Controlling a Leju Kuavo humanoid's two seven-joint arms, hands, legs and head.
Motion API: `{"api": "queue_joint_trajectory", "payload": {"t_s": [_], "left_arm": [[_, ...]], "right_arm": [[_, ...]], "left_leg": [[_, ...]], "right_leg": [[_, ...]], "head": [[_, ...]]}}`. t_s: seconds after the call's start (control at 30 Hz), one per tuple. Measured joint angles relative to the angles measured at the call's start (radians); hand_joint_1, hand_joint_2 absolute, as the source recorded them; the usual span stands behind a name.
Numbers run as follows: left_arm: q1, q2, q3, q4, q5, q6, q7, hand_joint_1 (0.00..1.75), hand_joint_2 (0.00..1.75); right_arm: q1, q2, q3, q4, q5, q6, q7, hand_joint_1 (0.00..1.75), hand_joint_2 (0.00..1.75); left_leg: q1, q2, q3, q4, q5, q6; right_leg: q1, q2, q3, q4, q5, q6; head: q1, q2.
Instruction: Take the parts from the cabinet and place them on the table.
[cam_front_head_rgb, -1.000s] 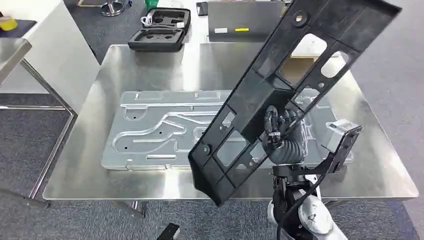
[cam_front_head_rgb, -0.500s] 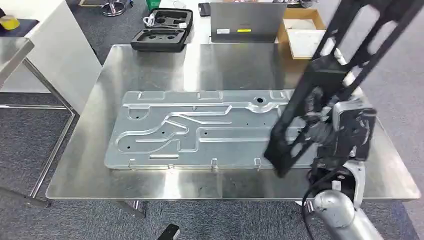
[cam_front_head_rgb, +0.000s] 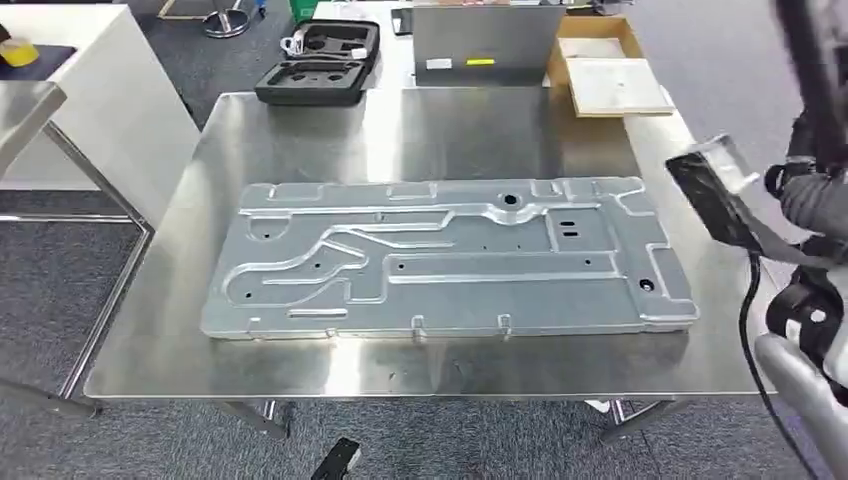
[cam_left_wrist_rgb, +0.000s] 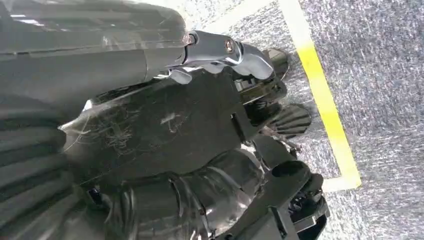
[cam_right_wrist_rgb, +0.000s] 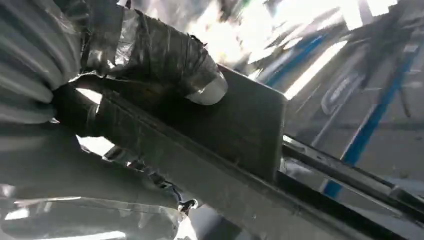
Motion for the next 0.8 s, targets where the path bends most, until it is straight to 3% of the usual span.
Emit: {"api": "queue_joint_trajectory", "payload": {"t_s": [0.07, 0.17, 0.2, 0.23, 0.27, 0.33, 0.37, 0.4, 0.5, 0.53, 0.57, 0.6, 0.67, 0.7, 0.73, 0.77, 0.8], "left_arm": [[-0.001, 0.000, 0.001, 0.000, 0.005, -0.002, -0.006, 0.00, 1.75], [0.000, 0.000, 0.005, 0.000, 0.013, -0.018, -0.014, 0.00, 1.75], [-0.001, 0.000, 0.007, 0.000, 0.013, -0.024, -0.016, 0.00, 1.75], [-0.003, 0.000, 0.008, 0.000, 0.013, -0.027, -0.017, 0.00, 1.75], [-0.005, 0.000, 0.010, 0.000, 0.012, -0.030, -0.018, 0.00, 1.75], [-0.004, 0.000, 0.013, 0.000, 0.009, -0.037, -0.019, 0.00, 1.75], [-0.004, 0.001, 0.014, 0.000, 0.006, -0.039, -0.020, 0.00, 1.75], [-0.007, 0.003, 0.015, 0.000, 0.002, -0.042, -0.020, 0.00, 1.75], [-0.013, 0.003, 0.017, 0.000, -0.009, -0.046, -0.019, 0.00, 1.75], [-0.014, 0.003, 0.017, 0.000, -0.012, -0.046, -0.018, 0.00, 1.75], [-0.016, 0.001, 0.017, 0.000, -0.015, -0.046, -0.016, 0.00, 1.75], [-0.020, 0.000, 0.017, -0.001, -0.019, -0.047, -0.013, 0.00, 1.75], [-0.025, -0.006, 0.018, -0.002, -0.022, -0.048, -0.009, 0.00, 1.75], [-0.025, -0.008, 0.018, -0.002, -0.024, -0.049, -0.007, 0.00, 1.75], [-0.025, -0.008, 0.018, -0.002, -0.028, -0.049, -0.006, 0.00, 1.75], [-0.025, -0.009, 0.018, -0.002, -0.030, -0.049, -0.005, 0.00, 1.75], [-0.025, -0.011, 0.018, -0.002, -0.033, -0.049, -0.004, 0.00, 1.75]], "right_arm": [[-0.046, -0.026, 0.030, 0.001, 0.085, 0.082, -0.040, 1.75, 1.75], [-0.114, -0.063, 0.101, 0.005, 0.188, 0.192, -0.117, 1.75, 1.75], [-0.132, -0.074, 0.139, 0.006, 0.204, 0.232, -0.140, 1.75, 1.75], [-0.153, -0.087, 0.187, 0.010, 0.211, 0.272, -0.161, 1.75, 1.75], [-0.169, -0.097, 0.230, 0.014, 0.213, 0.295, -0.181, 1.75, 1.75], [-0.201, -0.112, 0.312, 0.023, 0.215, 0.327, -0.234, 1.75, 1.75], [-0.213, -0.114, 0.344, 0.031, 0.215, 0.330, -0.260, 1.75, 1.75], [-0.223, -0.115, 0.384, 0.042, 0.216, 0.327, -0.290, 1.75, 1.75], [-0.235, -0.109, 0.504, 0.065, 0.216, 0.288, -0.337, 1.75, 1.75], [-0.241, -0.102, 0.540, 0.071, 0.216, 0.271, -0.345, 1.75, 1.75], [-0.246, -0.091, 0.564, 0.078, 0.216, 0.257, -0.353, 1.75, 1.75], [-0.259, -0.076, 0.592, 0.083, 0.216, 0.245, -0.359, 1.75, 1.75], [-0.274, -0.047, 0.646, 0.106, 0.216, 0.226, -0.372, 1.75, 1.75], [-0.273, -0.032, 0.677, 0.119, 0.217, 0.218, -0.376, 1.75, 1.75], [-0.272, -0.016, 0.703, 0.133, 0.217, 0.209, -0.384, 1.75, 1.75], [-0.269, 0.001, 0.730, 0.150, 0.217, 0.196, -0.393, 1.75, 1.75], [-0.270, 0.021, 0.751, 0.165, 0.217, 0.174, -0.398, 1.75, 1.75]], "left_leg": [[0.003, 0.002, -0.022, 0.045, -0.035, -0.010], [0.004, 0.003, -0.126, 0.262, -0.133, -0.011], [0.003, 0.003, -0.148, 0.305, -0.139, -0.006], [0.000, 0.002, -0.149, 0.303, -0.122, 0.001], [-0.005, 0.002, -0.131, 0.261, -0.089, 0.009], [-0.020, 0.002, -0.047, 0.085, 0.004, 0.028], [-0.030, 0.002, -0.021, 0.019, 0.011, 0.041], [-0.031, 0.002, -0.011, -0.003, 0.008, 0.044], [-0.033, -0.001, -0.009, -0.011, 0.013, 0.047], [-0.024, -0.001, 0.006, -0.038, 0.027, 0.047], [-0.022, -0.001, 0.016, -0.052, 0.035, 0.046], [-0.020, 0.000, 0.020, -0.059, 0.038, 0.050], [-0.019, 0.000, 0.019, -0.059, 0.038, 0.050], [-0.018, 0.000, 0.019, -0.059, 0.036, 0.050], [-0.015, 0.000, 0.019, -0.057, 0.035, 0.048], [-0.012, -0.001, 0.018, -0.053, 0.032, 0.044], [-0.006, -0.002, 0.018, -0.045, 0.027, 0.037]], "right_leg": [[-0.004, -0.003, 0.000, -0.005, 0.004, -0.014], [0.006, -0.007, -0.002, -0.005, 0.004, -0.022], [0.010, -0.007, -0.002, -0.005, 0.003, -0.024], [0.014, -0.007, -0.001, -0.005, 0.003, -0.025], [0.017, -0.007, -0.001, -0.005, 0.003, -0.026], [0.019, -0.007, 0.003, -0.005, 0.001, -0.028], [0.017, -0.008, 0.003, -0.007, 0.001, -0.028], [0.021, -0.008, -0.001, -0.006, 0.003, -0.026], [0.014, -0.013, -0.002, -0.017, 0.011, -0.014], [0.021, -0.013, -0.003, -0.017, 0.008, -0.011], [0.018, -0.012, -0.007, -0.007, -0.001, -0.008], [0.018, -0.012, -0.025, 0.035, -0.028, -0.003], [0.011, -0.012, -0.096, 0.184, -0.091, 0.008], [0.006, -0.012, -0.128, 0.244, -0.108, 0.013], [0.001, -0.012, -0.143, 0.264, -0.101, 0.018], [-0.005, -0.013, -0.132, 0.232, -0.070, 0.023], [-0.011, -0.013, -0.097, 0.160, -0.025, 0.031]], "head": [[-0.005, 0.000], [-0.007, 0.000], [-0.007, 0.000], [-0.006, 0.000], [-0.007, 0.000], [-0.006, 0.000], [-0.006, 0.000], [-0.004, 0.000], [-0.007, 0.000], [-0.007, 0.000], [-0.005, 0.000], [-0.003, 0.000], [-0.003, 0.000], [-0.004, 0.000], [-0.003, 0.000], [-0.003, 0.000], [-0.003, 0.000]]}}
